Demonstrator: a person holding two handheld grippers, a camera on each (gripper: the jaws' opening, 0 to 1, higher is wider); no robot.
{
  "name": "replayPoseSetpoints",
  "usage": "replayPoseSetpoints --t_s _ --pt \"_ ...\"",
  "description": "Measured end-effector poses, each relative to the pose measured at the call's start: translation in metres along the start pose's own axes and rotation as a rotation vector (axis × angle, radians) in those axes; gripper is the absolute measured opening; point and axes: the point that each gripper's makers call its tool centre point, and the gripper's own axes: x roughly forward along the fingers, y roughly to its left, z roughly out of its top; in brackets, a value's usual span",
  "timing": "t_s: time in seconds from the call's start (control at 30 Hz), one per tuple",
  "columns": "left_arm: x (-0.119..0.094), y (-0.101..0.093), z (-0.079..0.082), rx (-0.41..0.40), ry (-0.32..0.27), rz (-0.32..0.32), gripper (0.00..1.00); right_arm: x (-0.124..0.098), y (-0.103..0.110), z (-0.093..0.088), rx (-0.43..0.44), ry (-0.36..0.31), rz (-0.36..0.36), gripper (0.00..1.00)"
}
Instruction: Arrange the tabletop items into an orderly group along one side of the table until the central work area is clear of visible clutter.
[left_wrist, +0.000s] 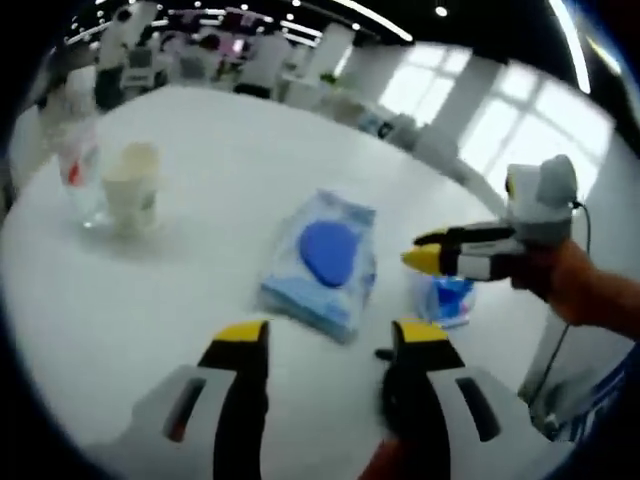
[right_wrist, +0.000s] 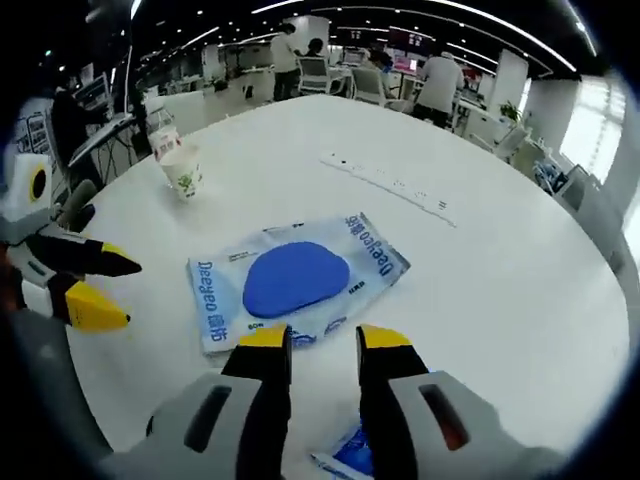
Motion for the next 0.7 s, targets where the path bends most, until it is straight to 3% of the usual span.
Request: replayPoseSetpoints --t_s 0.1,0.33,0.47,0.7 --pt "0.012 0.002 -0.005 -0.119 0.011 0.017 0.44 0.009 -0.011 0.011 -0.035 0.008 0.001 0.25" --pt "0.032 0.003 -0.006 -0.118 0.028 0.040 0.40 0.035 -0.041 0.033 -0.123 0.031 0.006 0.25" --pt "0.038 0.001 -0.011 -0.148 0.050 0.056 0.36 0.044 -0.045 0.035 -0.132 0.041 0.029 0.25" --pt "0.053 0.004 -0.015 -0.183 0.079 0.074 0.35 0.059 -0.041 0.023 -0.144 0.092 0.066 0.25"
